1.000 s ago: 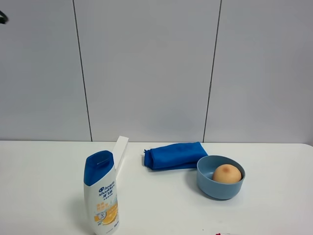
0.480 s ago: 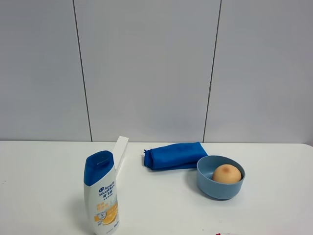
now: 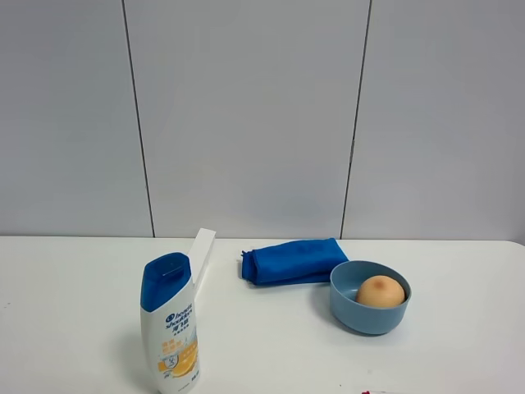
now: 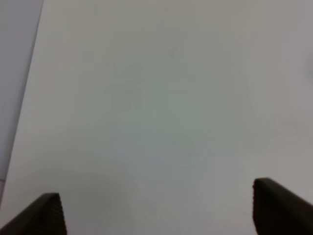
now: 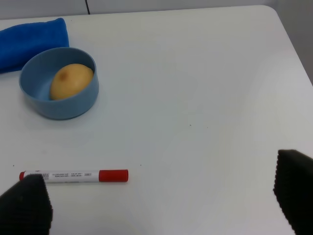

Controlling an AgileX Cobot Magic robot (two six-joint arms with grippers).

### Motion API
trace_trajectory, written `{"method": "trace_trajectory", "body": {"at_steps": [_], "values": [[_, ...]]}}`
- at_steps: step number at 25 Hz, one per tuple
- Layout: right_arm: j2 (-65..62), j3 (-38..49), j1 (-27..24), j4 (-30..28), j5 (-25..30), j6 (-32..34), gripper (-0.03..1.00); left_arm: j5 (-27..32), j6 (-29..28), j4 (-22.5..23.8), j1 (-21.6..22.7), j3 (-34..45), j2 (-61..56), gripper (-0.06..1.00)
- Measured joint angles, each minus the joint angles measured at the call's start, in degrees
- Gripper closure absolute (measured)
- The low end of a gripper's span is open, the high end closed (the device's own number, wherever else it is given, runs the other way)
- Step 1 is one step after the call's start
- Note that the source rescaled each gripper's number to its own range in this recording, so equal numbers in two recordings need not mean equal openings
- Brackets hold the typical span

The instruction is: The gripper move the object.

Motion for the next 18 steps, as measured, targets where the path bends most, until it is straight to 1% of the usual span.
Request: {"method": "trace_trajectory", "body": {"at_steps": [6,18], "values": [[0.0,0.0,0.0,0.0,0.0,0.0,-0.03,0.35,-0.8,-3.86,0.0,4.53,-2.57,0.05],[0.0,0.0,0.0,0.0,0.0,0.0,-0.03,0.3,-0.88,-4.38,-0.05,4.59,-2.92,0.05]]}}
